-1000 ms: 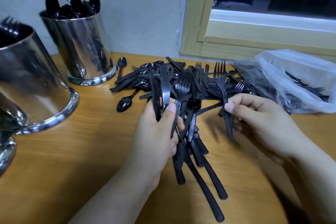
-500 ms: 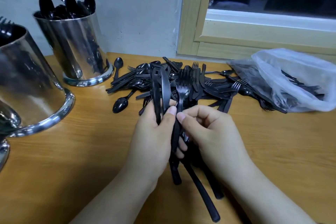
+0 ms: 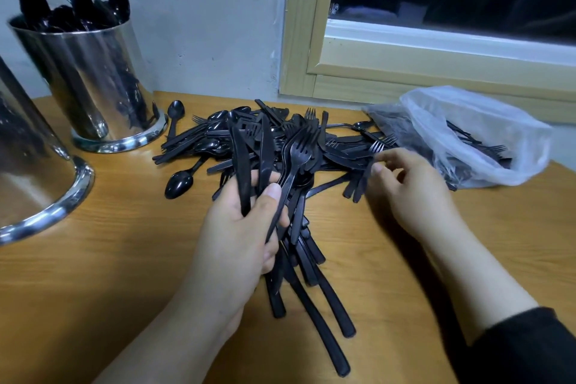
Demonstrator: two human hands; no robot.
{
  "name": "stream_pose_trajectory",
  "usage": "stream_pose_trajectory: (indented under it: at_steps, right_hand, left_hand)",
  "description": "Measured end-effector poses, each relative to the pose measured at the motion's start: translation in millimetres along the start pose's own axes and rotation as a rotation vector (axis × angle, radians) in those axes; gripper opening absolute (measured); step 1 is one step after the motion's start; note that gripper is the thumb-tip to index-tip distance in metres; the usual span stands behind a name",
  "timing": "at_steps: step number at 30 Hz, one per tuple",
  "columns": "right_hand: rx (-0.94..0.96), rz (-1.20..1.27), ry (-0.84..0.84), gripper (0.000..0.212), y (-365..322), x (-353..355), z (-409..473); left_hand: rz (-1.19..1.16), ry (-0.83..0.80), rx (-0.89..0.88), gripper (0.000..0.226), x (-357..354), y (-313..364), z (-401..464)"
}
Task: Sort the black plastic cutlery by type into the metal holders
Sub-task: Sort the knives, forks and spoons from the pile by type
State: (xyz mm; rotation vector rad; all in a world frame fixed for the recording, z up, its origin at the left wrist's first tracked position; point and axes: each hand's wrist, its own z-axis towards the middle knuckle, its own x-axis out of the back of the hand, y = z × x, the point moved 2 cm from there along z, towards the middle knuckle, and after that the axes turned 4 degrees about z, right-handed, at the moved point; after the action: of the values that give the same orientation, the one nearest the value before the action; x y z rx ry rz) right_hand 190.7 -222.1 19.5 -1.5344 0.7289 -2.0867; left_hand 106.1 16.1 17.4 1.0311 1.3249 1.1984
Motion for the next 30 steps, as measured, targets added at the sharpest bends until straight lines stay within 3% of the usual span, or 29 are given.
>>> stream_pose_trajectory:
  at_steps: [4,7,11,18,24,30]
  right_hand:
    - [-0.036,-0.213,-0.139,0.029,13,-9,7]
    - [-0.045,-0.294,-0.154,0.029,4,-15,6]
    - [-0.048,-0.197,-0.102,0.01,2,-11,5]
    - [-0.125,-0.034,-0.067,0.01,0,-2,1]
    - [-0.193,0.088,0.016,0.048,-3,6,-2]
    - [-0.139,0.136,0.066,0.066,-11,11,-6]
  left_hand:
    - [0.005,0.006,0.013,0.016,0,-1,0]
    - [-0.012,0.016,0.034,0.017,1,-1,1]
    - [-0.004,0.025,0.031,0.017,2,-1,1]
    - [-0.003,0.028,0.021,0.016,3,-1,3]
    - [0.002,0.032,0.015,0.016,4,-1,3]
    - [-0.001,0.036,0.004,0.015,5,0,2]
